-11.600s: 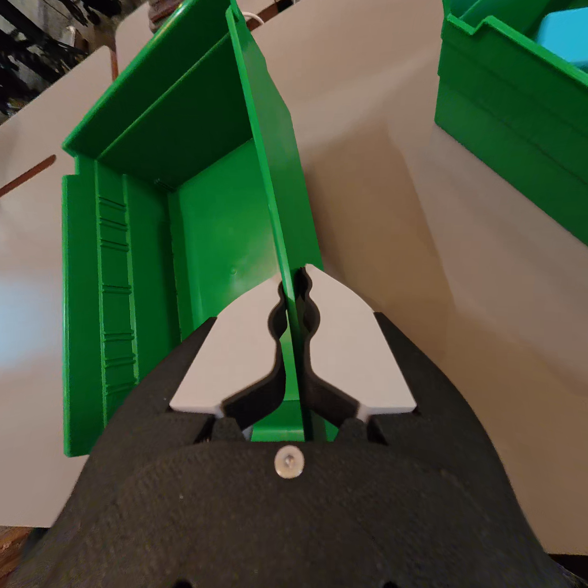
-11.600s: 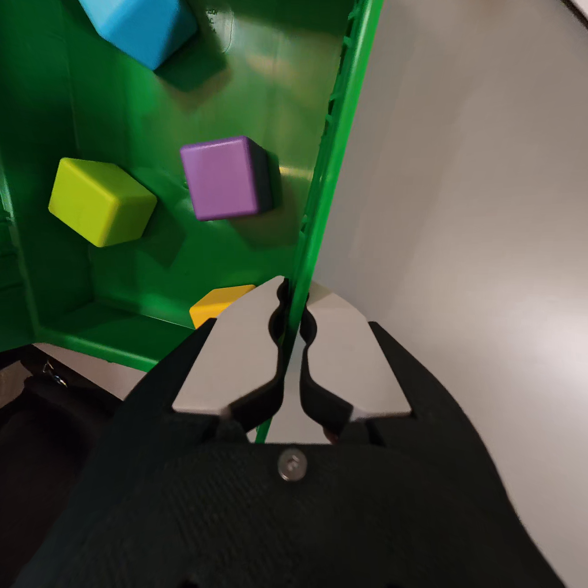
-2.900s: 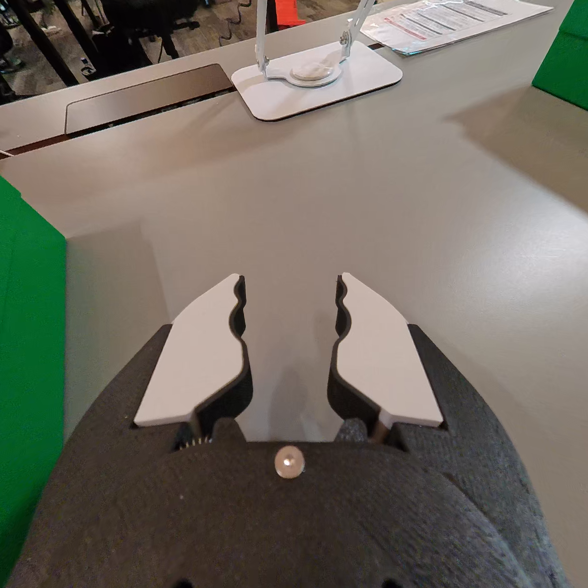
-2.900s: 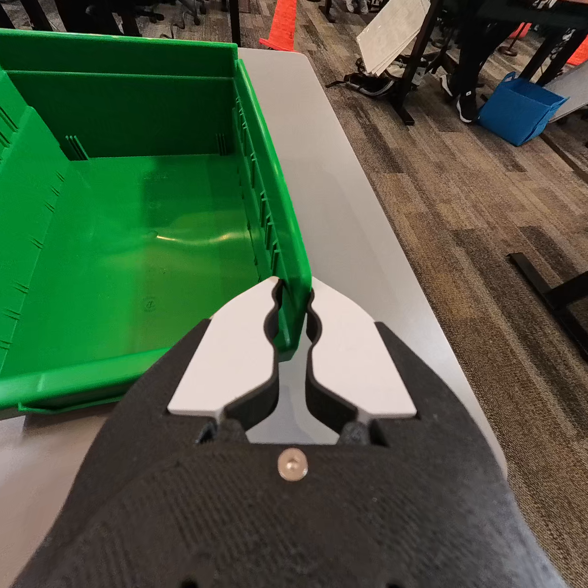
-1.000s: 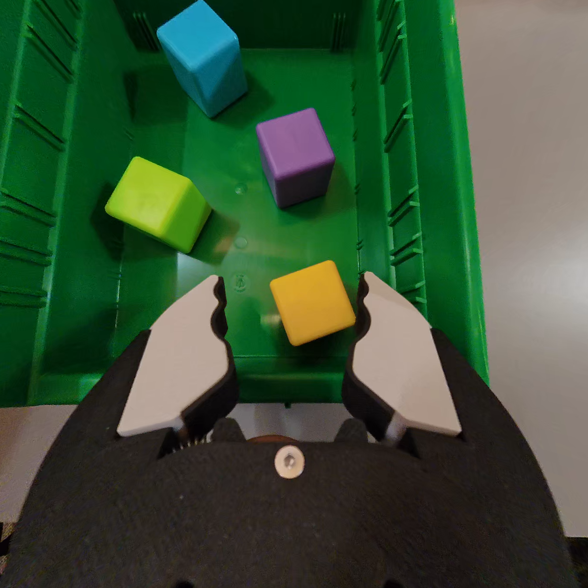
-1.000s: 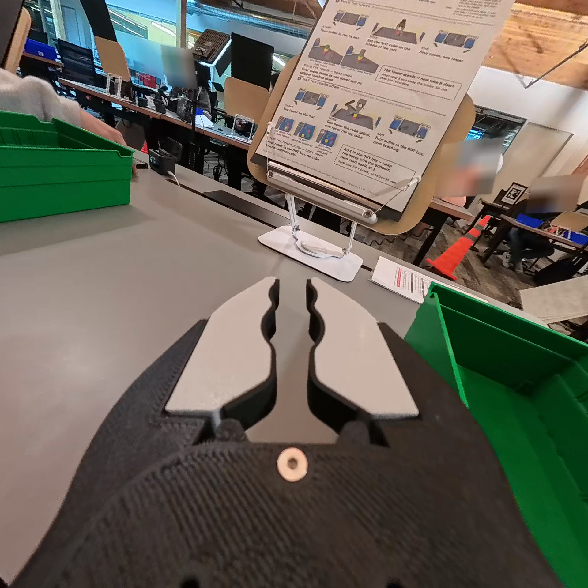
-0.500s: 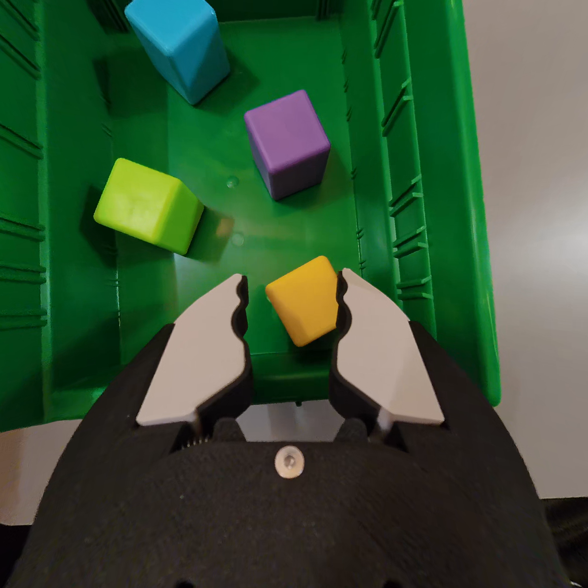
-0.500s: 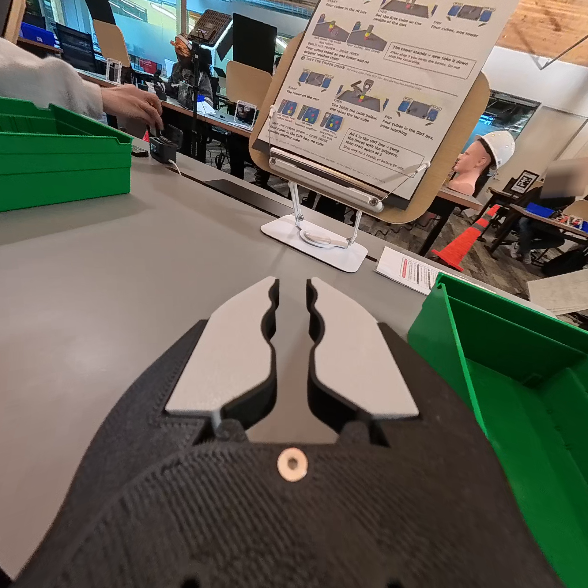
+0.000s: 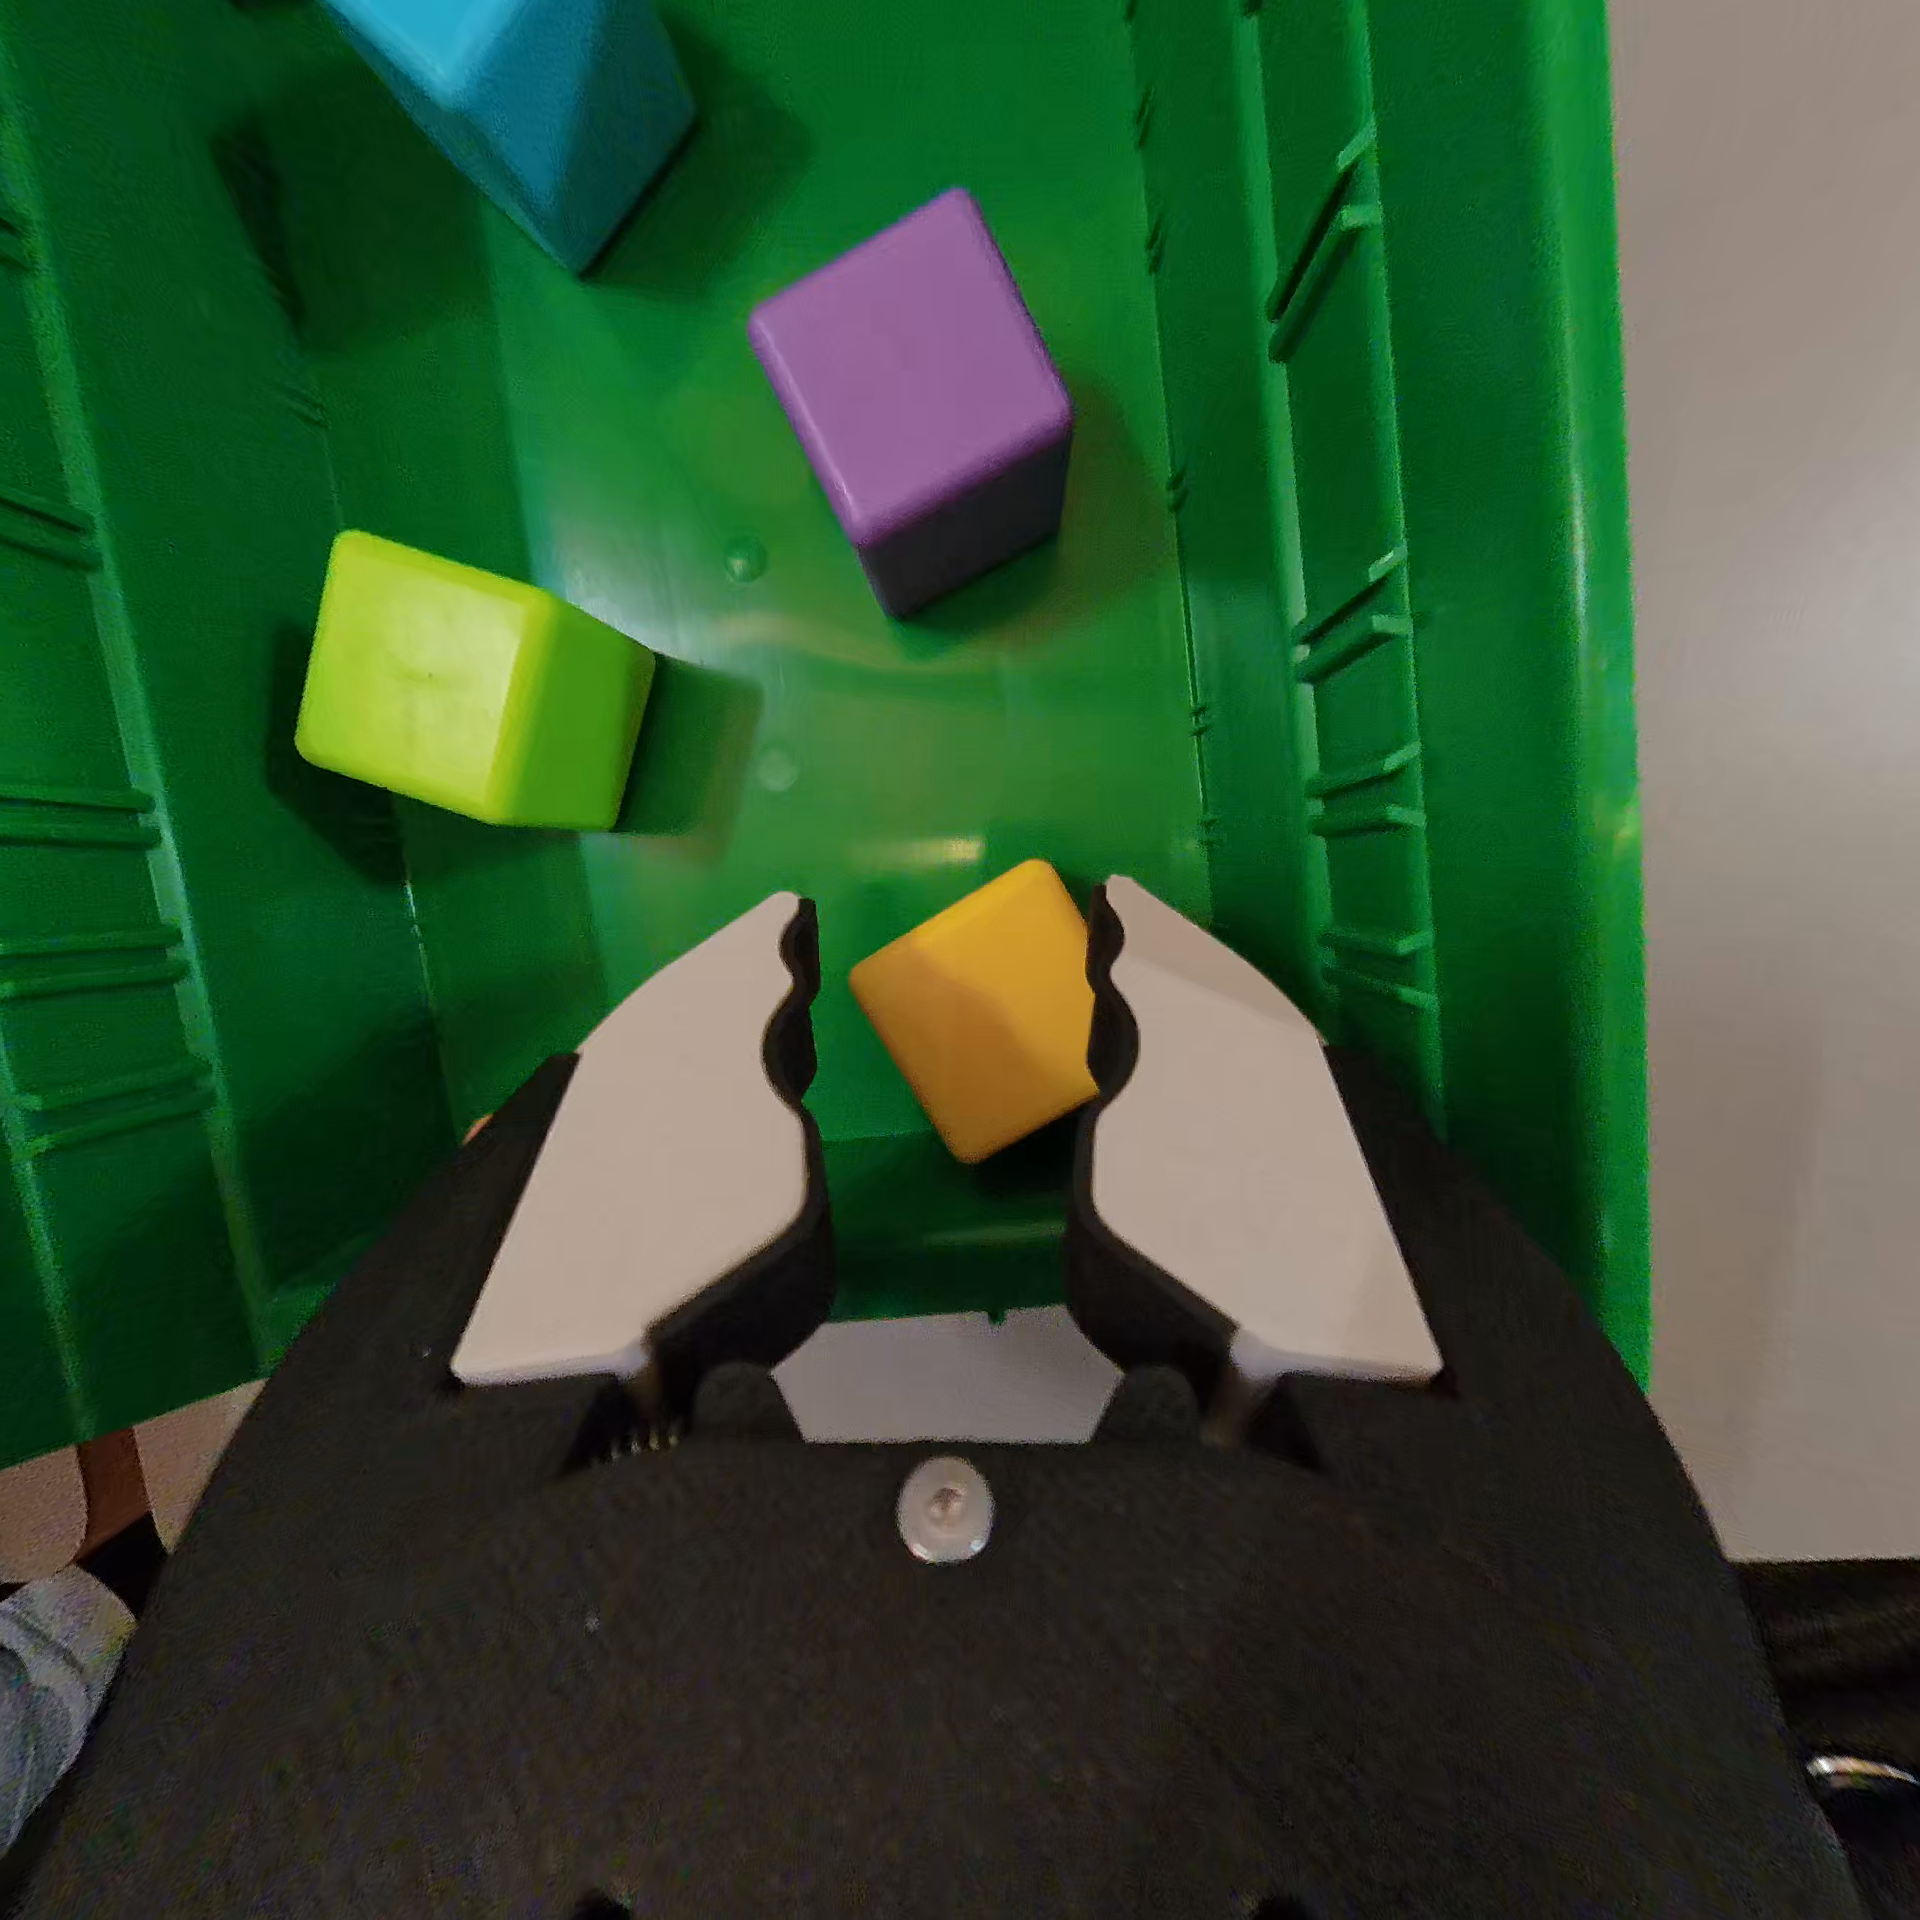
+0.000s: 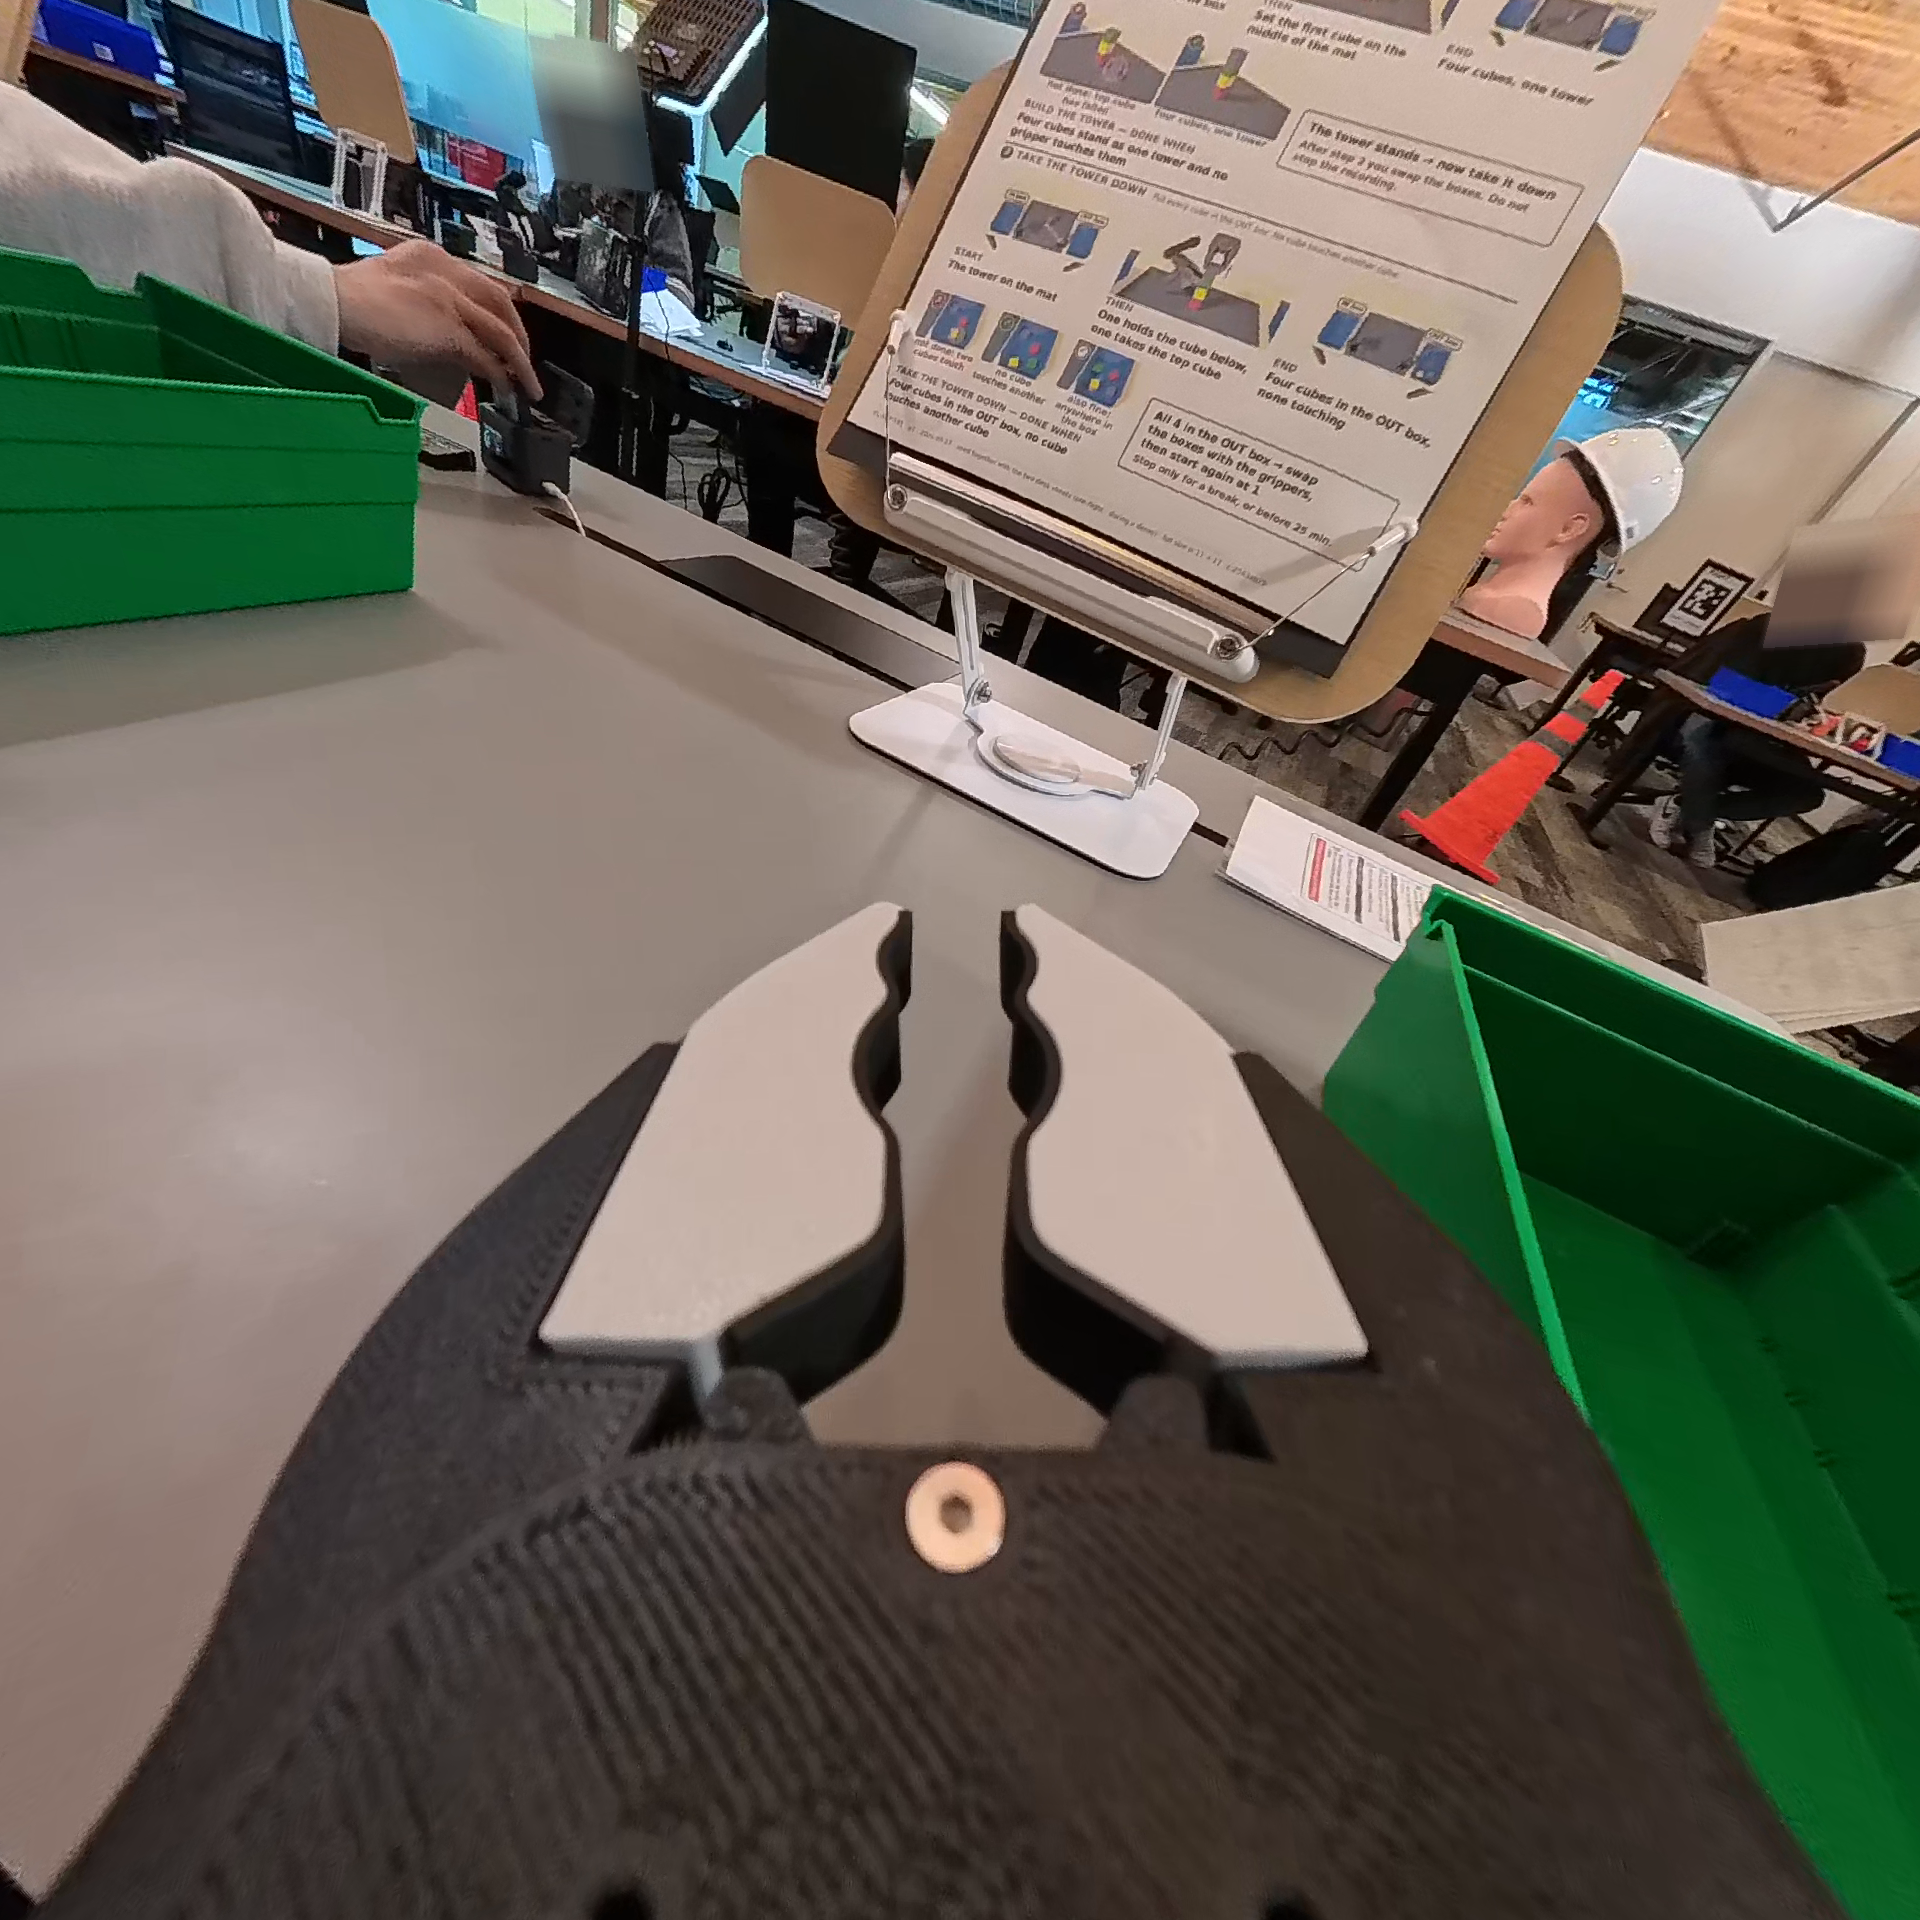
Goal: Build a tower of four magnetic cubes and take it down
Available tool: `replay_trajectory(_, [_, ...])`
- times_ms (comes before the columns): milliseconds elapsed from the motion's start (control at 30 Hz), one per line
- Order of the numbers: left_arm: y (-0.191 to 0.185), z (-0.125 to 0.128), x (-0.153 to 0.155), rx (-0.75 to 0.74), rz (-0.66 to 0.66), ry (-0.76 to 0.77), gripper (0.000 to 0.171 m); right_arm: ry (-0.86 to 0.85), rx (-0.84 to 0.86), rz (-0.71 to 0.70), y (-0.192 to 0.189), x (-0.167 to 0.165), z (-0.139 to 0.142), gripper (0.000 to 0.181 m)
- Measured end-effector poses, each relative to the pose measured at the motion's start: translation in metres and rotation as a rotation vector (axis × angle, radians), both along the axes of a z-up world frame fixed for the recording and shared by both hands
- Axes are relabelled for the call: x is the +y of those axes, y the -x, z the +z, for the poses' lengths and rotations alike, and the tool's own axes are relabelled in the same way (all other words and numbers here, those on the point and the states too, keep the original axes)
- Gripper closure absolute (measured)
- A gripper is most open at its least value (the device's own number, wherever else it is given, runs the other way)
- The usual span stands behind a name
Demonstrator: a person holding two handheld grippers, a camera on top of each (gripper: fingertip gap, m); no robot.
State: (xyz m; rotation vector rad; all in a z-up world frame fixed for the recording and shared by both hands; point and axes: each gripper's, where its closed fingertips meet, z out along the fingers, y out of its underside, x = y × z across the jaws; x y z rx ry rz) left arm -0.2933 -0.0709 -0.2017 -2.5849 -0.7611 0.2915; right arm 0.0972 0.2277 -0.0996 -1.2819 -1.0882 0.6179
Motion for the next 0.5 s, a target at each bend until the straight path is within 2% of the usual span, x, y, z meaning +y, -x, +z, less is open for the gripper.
replay_trajectory(200, [-0.0106, -0.0047, -0.0042, -0.106, -0.024, -0.008, 0.123, -0.004, -0.009, 0.0, 0.0004, -0.0003, -0.0012, 0.165])
replay_trajectory(333, [-0.0096, -0.0043, -0.0054, -0.112, -0.025, -0.018, 0.123, -0.009, -0.016, -0.003, 0.0, 0.0004, -0.0022, 0.165])
replay_trajectory(500, [-0.0099, -0.003, -0.0035, -0.112, -0.065, -0.035, 0.132, -0.009, -0.017, -0.006, -0.0009, 0.0012, -0.0021, 0.165])
